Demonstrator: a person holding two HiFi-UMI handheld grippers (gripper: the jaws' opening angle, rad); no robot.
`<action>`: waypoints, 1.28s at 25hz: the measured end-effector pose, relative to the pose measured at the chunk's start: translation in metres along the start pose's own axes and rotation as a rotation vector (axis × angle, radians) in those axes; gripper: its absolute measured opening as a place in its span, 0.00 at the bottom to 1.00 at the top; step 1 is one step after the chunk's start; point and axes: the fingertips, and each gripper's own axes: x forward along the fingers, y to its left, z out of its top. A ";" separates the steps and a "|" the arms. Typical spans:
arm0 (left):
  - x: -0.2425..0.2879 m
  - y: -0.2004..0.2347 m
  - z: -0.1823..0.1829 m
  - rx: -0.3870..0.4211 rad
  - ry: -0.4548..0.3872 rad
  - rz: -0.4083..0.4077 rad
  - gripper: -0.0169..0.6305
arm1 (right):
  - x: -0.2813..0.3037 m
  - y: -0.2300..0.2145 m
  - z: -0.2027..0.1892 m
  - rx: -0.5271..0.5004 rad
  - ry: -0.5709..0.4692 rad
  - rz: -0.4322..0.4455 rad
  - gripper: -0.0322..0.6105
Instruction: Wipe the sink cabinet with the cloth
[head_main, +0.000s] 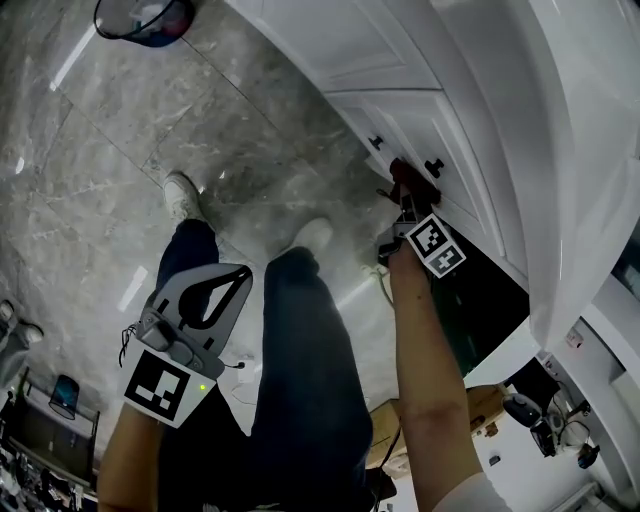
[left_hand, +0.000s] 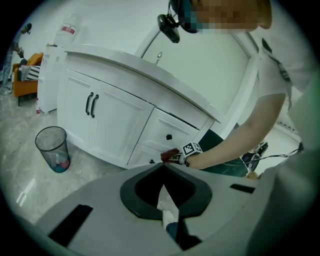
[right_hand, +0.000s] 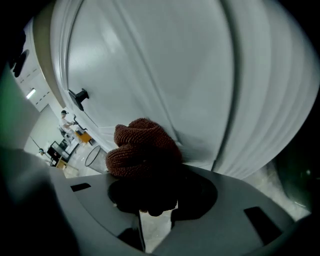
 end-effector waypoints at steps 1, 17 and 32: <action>0.004 -0.006 0.000 -0.008 -0.005 0.000 0.04 | -0.003 -0.006 -0.001 0.007 0.000 -0.006 0.24; 0.044 -0.059 0.019 0.020 -0.051 0.009 0.04 | -0.038 -0.050 -0.007 0.186 -0.006 -0.074 0.24; 0.033 -0.068 0.062 0.036 -0.103 0.009 0.04 | -0.133 -0.015 0.057 0.263 -0.082 -0.057 0.23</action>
